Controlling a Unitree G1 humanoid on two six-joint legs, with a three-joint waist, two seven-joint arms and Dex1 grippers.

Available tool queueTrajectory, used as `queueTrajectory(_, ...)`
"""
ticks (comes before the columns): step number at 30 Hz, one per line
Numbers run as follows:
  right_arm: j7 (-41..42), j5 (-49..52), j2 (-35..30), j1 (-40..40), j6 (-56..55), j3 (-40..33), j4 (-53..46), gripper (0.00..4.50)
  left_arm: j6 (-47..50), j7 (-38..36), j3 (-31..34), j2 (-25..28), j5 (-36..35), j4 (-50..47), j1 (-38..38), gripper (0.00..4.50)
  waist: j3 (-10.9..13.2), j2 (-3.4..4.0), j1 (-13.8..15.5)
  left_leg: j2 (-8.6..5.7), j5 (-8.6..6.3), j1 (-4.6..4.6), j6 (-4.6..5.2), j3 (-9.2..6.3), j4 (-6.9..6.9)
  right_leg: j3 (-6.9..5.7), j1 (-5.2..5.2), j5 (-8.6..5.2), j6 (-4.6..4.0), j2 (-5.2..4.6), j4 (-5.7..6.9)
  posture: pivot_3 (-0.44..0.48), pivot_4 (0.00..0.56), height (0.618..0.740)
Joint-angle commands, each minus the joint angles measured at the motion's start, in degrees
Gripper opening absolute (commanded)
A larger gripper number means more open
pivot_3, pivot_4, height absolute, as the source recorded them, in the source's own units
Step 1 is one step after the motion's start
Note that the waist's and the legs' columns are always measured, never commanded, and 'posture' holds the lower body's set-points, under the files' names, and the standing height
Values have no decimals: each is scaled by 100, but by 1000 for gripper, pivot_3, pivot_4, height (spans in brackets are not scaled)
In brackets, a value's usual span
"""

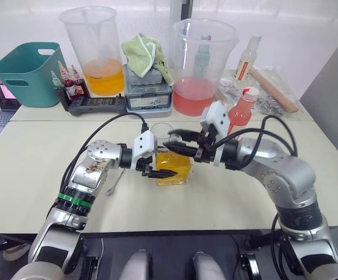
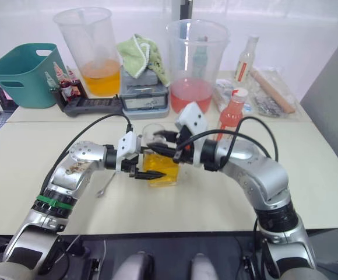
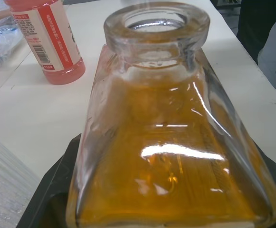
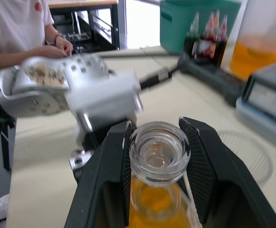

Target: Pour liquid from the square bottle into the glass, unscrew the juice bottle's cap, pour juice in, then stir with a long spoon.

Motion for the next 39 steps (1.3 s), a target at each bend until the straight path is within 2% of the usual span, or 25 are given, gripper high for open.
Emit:
queueTrajectory(1, 78, 229, -92, -115, 17, -312, -247, 1077, -13, 101, -105, -30, 174, 95, -61, 2841, 0, 0, 5, 0, 0, 1, 0, 0, 0, 0, 2, 0, 0, 0, -1, 0, 150, 740)
queueTrajectory(5, 9, 482, -327, 48, 201, -749, -376, 1077, 4, 94, -102, -56, 138, 79, -41, 2841, 0, 0, 25, -1, 0, 0, 0, 0, 0, 0, 2, 0, 0, -1, -2, 0, 150, 740)
queueTrajectory(9, -204, 412, -869, 660, 280, -1538, -376, 1077, 21, 137, -45, -97, 90, 30, -20, 2841, 0, 0, 66, -4, 0, 0, 0, 0, 0, 0, 4, 0, 0, -5, -5, 0, 150, 740)
queueTrajectory(12, -231, 61, -1302, 1514, 39, -2144, -176, 1077, 83, 148, 10, -124, -15, -124, 45, 2841, 0, 0, 73, -7, 0, 0, 0, 3, 0, 1, 4, 0, 0, -9, -6, 0, 150, 740)
queueTrajectory(16, -395, -433, -1502, 2485, -386, -2811, 264, 1077, 171, 103, 72, -113, -168, -343, 126, 2841, 0, 1, 78, -8, 0, -1, 1, 10, -2, 6, 5, 0, 1, -9, -14, 0, 150, 740)
queueTrajectory(20, -1059, -1117, -1292, 2761, -1000, -3086, 1166, 1077, 243, 157, 142, -135, -202, -426, 98, 2841, -1, 3, 50, -9, 0, -1, 0, 13, -2, 7, 4, 0, 1, -7, -13, 0, 150, 740)
queueTrajectory(29, -2437, -1996, -103, 1952, -2162, -2855, 3204, 1077, 412, 409, 220, -136, -172, -743, 156, 2841, 1, 17, 27, -10, 0, 0, 0, 15, -3, 11, 3, 0, 1, -12, -9, 0, 150, 740)
queueTrajectory(39, -2841, -2333, 501, 1839, -2889, -2644, 4120, 1077, 506, 616, 311, -150, -253, -984, 275, 2841, 2, 22, -1, -12, 0, -1, 0, 13, -6, 11, 0, 0, 1, -14, -6, 0, 150, 740)
